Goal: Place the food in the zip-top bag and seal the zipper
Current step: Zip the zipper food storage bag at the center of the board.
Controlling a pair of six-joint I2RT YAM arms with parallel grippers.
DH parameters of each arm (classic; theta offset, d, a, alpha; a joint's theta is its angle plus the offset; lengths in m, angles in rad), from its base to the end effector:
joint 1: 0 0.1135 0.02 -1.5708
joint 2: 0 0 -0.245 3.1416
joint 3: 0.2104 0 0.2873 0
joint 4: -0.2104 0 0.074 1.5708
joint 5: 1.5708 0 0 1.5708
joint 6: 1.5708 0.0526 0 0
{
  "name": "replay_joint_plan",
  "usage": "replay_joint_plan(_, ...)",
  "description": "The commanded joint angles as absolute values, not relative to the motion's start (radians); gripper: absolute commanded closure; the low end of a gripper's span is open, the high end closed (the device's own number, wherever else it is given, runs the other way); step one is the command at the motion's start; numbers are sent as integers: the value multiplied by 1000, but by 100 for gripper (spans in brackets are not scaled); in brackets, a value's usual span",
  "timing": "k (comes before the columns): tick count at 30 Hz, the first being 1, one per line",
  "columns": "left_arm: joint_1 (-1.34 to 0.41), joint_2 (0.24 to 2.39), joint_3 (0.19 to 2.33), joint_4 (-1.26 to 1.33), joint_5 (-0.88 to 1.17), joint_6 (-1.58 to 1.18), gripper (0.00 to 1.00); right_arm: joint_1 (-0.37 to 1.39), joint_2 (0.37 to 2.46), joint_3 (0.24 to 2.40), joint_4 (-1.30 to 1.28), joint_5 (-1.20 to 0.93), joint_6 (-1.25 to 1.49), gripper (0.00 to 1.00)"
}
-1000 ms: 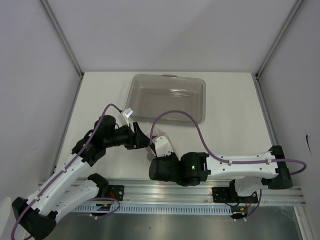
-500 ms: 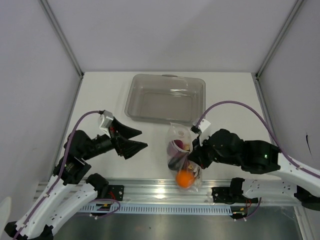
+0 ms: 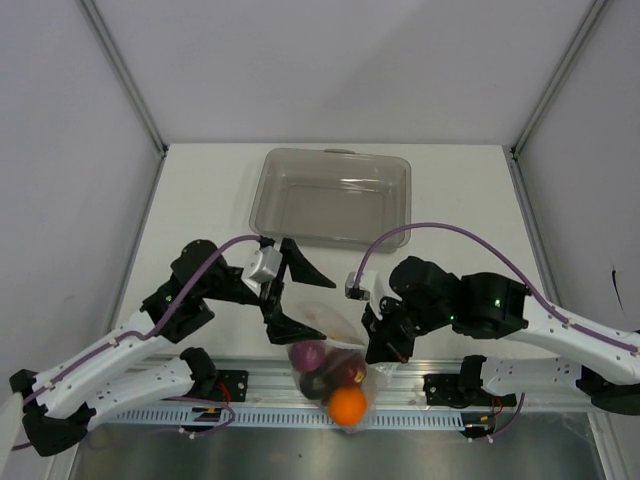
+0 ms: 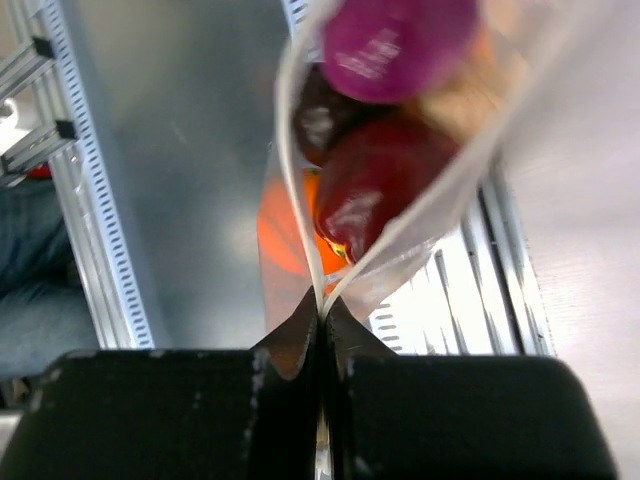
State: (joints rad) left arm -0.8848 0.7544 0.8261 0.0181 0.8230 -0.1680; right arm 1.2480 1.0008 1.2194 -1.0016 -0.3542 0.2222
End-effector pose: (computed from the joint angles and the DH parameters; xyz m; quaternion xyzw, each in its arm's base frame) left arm 0.1138 -0.1999 0.3711 0.4934 0.4755 -0.5732 0.4493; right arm 0.0577 0.2300 0.3523 -0.5049 0.7588 0.3740 0.1711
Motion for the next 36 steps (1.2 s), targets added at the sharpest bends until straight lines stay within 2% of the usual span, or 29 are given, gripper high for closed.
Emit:
replay_joint_plan(1, -923, 801, 888, 34, 896, -26, 1, 1255, 965, 1298, -1018, -443, 193, 100)
replay_joint_plan(7, -965, 844, 827, 193, 963, -55, 1, 1258, 939, 1285, -1002, -486, 207, 100)
replay_joint_plan(12, -1009, 937, 876, 190, 1012, -87, 0, 1269, 939, 1293, -1014, -474, 204, 100)
replay_joint_plan(22, -1094, 1084, 873, 287, 903, -135, 1, 1284, 939, 1313, -1051, -469, 202, 100)
replay_joint_plan(30, -1117, 1135, 911, 204, 976, -130, 1, 1287, 923, 1333, -1063, -397, 206, 100)
replay_joint_plan(36, -1131, 1112, 845, 183, 937, -136, 0, 1287, 923, 1331, -1046, -325, 224, 100)
